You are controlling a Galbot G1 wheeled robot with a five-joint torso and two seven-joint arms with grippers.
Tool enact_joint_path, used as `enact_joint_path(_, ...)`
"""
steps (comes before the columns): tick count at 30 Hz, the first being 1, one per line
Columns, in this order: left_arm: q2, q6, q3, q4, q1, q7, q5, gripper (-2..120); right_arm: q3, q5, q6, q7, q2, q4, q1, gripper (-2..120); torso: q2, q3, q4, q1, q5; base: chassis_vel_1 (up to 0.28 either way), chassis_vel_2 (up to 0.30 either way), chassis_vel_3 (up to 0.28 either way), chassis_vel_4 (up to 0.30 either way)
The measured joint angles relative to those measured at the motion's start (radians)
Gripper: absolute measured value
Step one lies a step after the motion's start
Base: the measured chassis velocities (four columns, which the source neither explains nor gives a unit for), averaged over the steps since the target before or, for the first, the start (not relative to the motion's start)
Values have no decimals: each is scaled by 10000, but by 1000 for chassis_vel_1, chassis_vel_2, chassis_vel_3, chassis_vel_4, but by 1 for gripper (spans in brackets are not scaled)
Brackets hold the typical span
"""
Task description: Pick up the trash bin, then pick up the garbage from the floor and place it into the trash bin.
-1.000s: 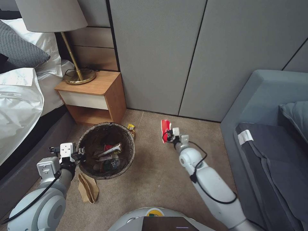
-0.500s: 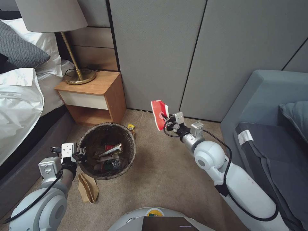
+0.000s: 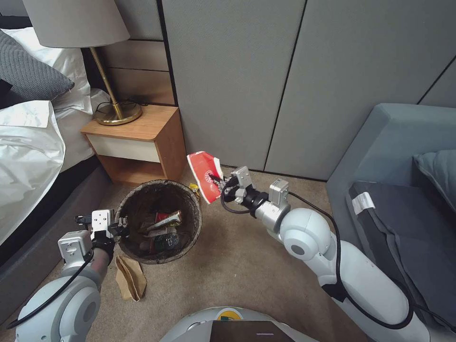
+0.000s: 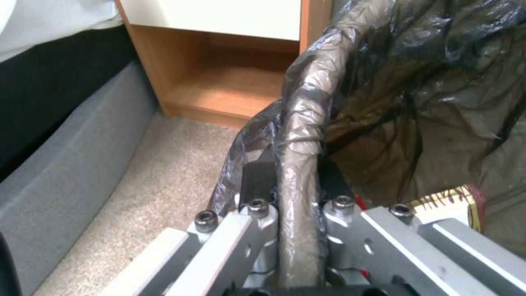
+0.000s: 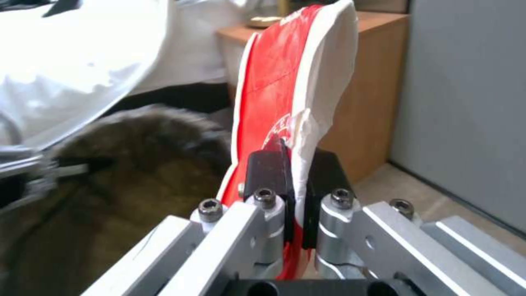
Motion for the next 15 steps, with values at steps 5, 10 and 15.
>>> enact_joint_path(5, -5, 21, 71, 0, -81, -2, 32, 3, -785, 145, -16, -4, -53, 94, 293, 0, 0, 0, 0, 0, 0, 0, 0, 0, 0)
enact_joint_path(10, -13, 28, 114, 0, -174, -6, 56, 3, -1750, 176, -11, 28, 62, 29, 671, 0, 0, 0, 1, 0, 0, 0, 0, 0, 0)
enact_joint_path(15, -25, 31, 136, 0, -183, -8, 65, 3, -2233, 197, -11, 179, 194, -99, 999, 0, 0, 0, 1, 0, 0, 0, 0, 0, 0)
